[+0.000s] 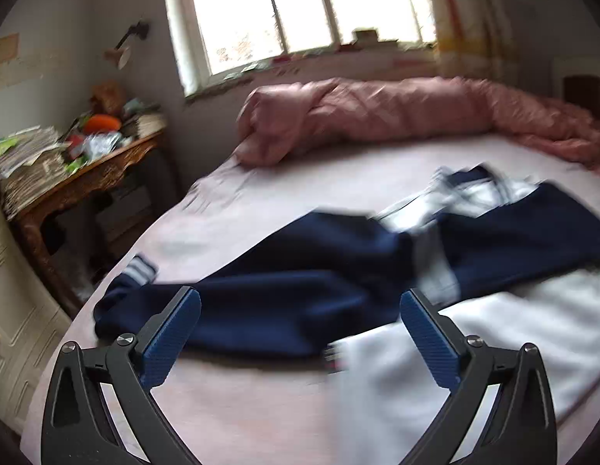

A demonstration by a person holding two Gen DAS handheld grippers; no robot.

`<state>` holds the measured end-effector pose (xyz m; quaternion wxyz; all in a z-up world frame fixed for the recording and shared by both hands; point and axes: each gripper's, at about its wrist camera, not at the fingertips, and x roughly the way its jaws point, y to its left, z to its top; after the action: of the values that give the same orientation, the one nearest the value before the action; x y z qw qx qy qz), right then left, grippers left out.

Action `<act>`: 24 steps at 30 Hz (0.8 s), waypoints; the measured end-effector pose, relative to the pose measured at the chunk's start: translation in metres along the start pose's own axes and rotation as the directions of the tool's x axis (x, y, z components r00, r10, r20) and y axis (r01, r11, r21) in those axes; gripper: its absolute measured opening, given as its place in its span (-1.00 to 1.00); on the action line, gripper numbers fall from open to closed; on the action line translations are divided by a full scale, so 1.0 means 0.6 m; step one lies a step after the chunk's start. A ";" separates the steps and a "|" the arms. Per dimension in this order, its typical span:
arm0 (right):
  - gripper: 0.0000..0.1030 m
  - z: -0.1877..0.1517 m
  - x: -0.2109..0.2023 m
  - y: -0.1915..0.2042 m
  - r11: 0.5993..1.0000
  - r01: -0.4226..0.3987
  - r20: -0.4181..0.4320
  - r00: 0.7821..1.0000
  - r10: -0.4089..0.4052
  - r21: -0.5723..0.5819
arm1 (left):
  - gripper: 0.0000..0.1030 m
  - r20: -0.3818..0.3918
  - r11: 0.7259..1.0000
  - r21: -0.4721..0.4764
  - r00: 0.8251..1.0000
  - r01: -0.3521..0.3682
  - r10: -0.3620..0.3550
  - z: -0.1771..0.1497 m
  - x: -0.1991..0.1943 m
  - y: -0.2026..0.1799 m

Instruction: Fold large clothes

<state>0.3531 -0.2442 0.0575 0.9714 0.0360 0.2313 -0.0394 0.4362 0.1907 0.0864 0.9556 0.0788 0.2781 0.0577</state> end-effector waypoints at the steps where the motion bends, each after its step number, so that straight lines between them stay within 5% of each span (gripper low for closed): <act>1: 1.00 -0.001 0.010 0.001 1.000 0.004 -0.030 1.000 -0.004 -0.001 | 0.99 -0.036 0.998 -0.061 0.999 -0.009 0.007 -0.008 0.025 0.028; 4: 1.00 -0.001 0.025 -0.013 0.998 -0.033 -0.076 0.996 0.036 0.045 | 0.97 -0.132 0.965 -0.260 0.991 -0.021 -0.014 -0.025 0.079 0.106; 13: 1.00 -0.010 0.041 -0.015 0.997 -0.058 -0.110 0.992 0.065 0.059 | 0.96 -0.157 0.898 -0.392 0.977 -0.198 0.146 -0.044 0.149 0.254; 16: 1.00 -0.011 0.048 -0.004 0.997 -0.073 -0.126 0.989 0.076 0.030 | 0.96 -0.101 0.817 -0.538 0.977 -0.210 0.185 -0.062 0.145 0.331; 19: 1.00 -0.014 0.062 0.002 0.995 -0.098 -0.168 0.981 0.100 0.019 | 0.93 -0.105 0.741 -0.603 0.951 -0.295 0.292 -0.092 0.157 0.388; 23: 1.00 -0.017 0.070 0.000 0.993 -0.110 -0.196 0.974 0.115 0.036 | 0.73 -0.182 0.634 -0.745 0.978 -0.206 0.103 -0.135 0.217 0.460; 24: 1.00 -0.018 0.071 -0.001 0.993 -0.111 -0.196 0.974 0.116 0.039 | 0.73 -0.182 0.630 -0.750 0.979 -0.199 0.093 -0.136 0.223 0.465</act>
<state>0.3859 -0.2463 0.0286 0.9437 0.0666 0.3236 0.0166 0.4859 0.4948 -0.0004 0.8718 -0.3135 0.2799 0.2518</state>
